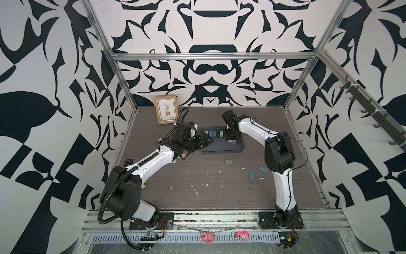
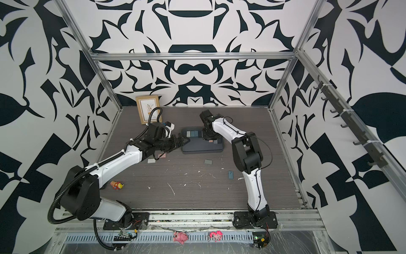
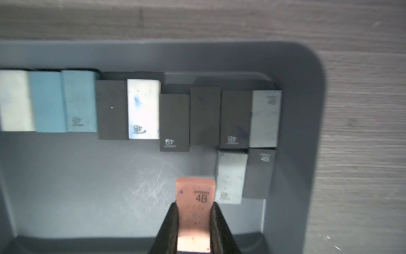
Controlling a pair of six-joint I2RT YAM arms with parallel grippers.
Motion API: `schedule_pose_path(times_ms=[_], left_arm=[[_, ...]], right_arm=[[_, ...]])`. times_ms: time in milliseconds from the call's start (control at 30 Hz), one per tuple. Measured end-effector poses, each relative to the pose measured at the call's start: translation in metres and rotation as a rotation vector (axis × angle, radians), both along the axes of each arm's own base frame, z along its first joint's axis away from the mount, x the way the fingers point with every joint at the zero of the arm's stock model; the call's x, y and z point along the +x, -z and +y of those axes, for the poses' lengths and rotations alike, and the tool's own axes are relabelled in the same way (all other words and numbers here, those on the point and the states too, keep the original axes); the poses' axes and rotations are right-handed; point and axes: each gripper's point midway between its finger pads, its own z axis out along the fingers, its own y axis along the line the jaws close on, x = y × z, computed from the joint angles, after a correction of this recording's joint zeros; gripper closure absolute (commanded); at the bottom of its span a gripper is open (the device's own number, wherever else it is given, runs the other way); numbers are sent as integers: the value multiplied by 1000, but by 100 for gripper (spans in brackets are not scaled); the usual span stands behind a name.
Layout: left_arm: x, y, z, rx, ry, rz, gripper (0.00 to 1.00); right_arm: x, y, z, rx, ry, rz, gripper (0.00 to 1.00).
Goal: Put the eraser in the storage box
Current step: Place the eraser in the storage box.
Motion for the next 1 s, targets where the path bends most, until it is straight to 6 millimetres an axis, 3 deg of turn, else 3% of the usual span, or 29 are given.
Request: schedule_pose_path(times_ms=[233, 1000], left_arm=[[3, 8, 2, 2, -2, 20, 1], [6, 10, 1, -8, 3, 25, 1]], right_arm=[[6, 16, 4, -9, -7, 24, 76], [11, 20, 1, -46, -5, 26, 71]])
